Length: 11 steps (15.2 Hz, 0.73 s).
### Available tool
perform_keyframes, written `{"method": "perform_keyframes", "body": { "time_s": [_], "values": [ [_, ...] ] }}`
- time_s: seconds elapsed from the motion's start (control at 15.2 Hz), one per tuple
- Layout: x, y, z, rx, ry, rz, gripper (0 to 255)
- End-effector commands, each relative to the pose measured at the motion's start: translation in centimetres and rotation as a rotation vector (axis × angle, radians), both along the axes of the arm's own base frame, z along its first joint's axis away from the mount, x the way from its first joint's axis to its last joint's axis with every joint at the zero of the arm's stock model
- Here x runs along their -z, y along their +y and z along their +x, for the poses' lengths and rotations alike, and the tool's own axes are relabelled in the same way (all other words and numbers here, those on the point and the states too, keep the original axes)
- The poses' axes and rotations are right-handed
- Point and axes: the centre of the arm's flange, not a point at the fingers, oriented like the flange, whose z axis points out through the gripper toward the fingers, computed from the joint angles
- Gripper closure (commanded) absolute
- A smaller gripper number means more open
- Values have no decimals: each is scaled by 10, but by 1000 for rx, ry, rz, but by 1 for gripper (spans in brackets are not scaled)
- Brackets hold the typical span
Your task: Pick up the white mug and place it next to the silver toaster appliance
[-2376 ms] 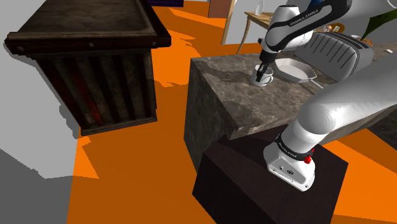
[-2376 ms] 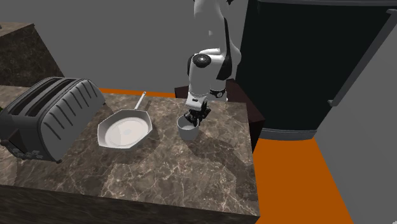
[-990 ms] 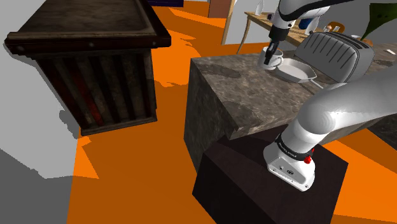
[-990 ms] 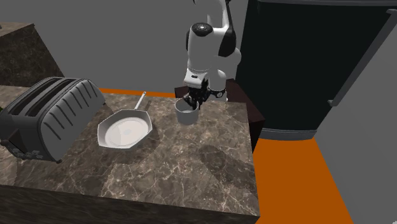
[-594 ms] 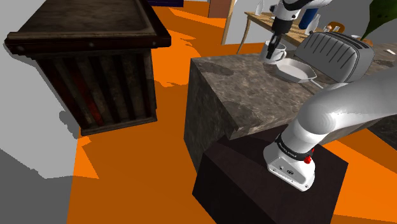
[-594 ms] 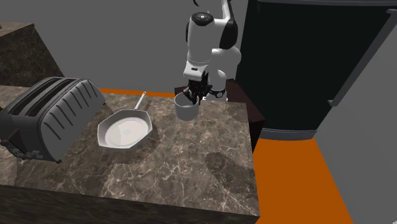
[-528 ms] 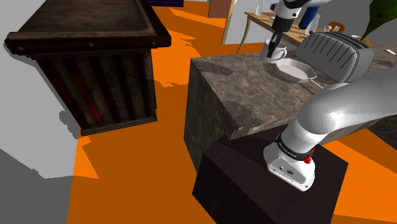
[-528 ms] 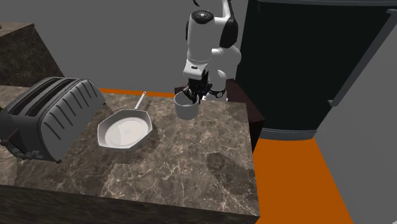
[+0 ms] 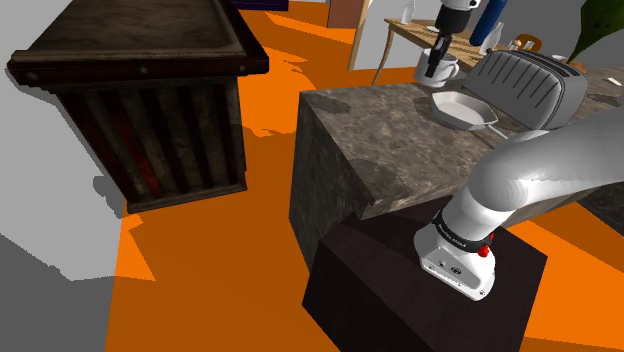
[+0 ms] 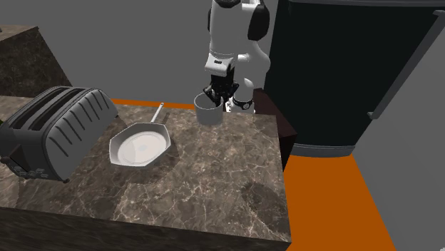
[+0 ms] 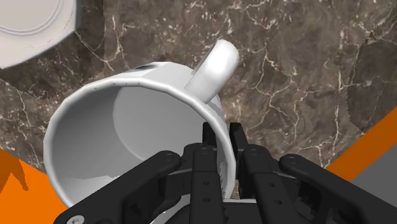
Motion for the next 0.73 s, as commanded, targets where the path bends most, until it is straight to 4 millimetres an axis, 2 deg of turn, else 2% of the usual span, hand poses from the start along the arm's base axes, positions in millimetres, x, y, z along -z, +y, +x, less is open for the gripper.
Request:
{"method": "perform_keyframes", "body": {
  "time_s": [0.0, 0.66],
  "values": [
    [-10, -1, 0, 0, 0, 0, 255],
    [-63, -1, 0, 0, 0, 0, 255]
  ]
}}
